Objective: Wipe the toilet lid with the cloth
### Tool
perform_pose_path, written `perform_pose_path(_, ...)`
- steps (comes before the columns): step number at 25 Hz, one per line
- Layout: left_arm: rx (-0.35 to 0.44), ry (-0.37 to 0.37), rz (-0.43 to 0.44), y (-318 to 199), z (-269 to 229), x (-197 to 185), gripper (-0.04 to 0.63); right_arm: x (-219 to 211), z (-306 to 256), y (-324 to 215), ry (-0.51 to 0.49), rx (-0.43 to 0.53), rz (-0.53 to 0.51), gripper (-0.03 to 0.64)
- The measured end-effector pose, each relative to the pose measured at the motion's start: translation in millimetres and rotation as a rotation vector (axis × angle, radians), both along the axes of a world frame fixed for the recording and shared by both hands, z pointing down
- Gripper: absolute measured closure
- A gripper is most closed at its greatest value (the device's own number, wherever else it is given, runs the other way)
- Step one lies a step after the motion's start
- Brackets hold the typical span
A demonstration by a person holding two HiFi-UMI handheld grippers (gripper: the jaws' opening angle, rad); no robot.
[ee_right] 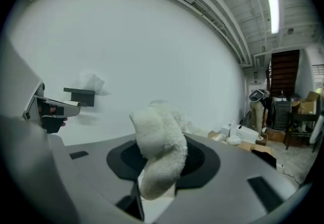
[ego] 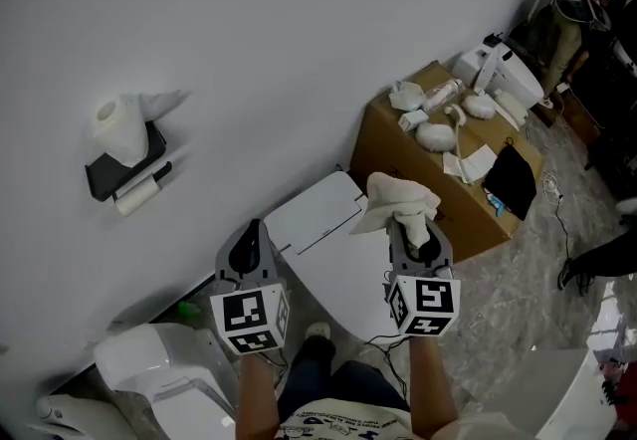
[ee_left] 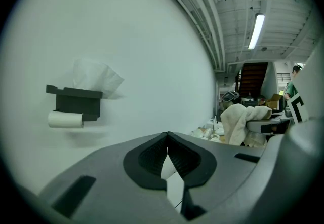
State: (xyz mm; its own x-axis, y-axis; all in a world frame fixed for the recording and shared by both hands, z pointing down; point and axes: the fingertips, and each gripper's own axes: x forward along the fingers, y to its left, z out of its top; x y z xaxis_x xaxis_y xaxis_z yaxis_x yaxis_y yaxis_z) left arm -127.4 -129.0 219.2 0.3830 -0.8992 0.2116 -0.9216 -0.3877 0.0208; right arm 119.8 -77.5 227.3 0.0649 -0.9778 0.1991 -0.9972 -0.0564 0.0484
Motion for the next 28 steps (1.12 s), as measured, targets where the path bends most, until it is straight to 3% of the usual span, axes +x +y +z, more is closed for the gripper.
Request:
perform_pose_path(12,-0.130,-0.034,0.000,-47.6,71.0,11.8,0.588,7.9,65.0,-49.3,-0.008,-0.118,-0.018,0.485)
perform_pose_path(28,-0.235,-0.070,-0.028,-75.7,139.0,37.0,0.588,30.1,144.4,-86.9,-0.041,-0.233,-0.062,0.486)
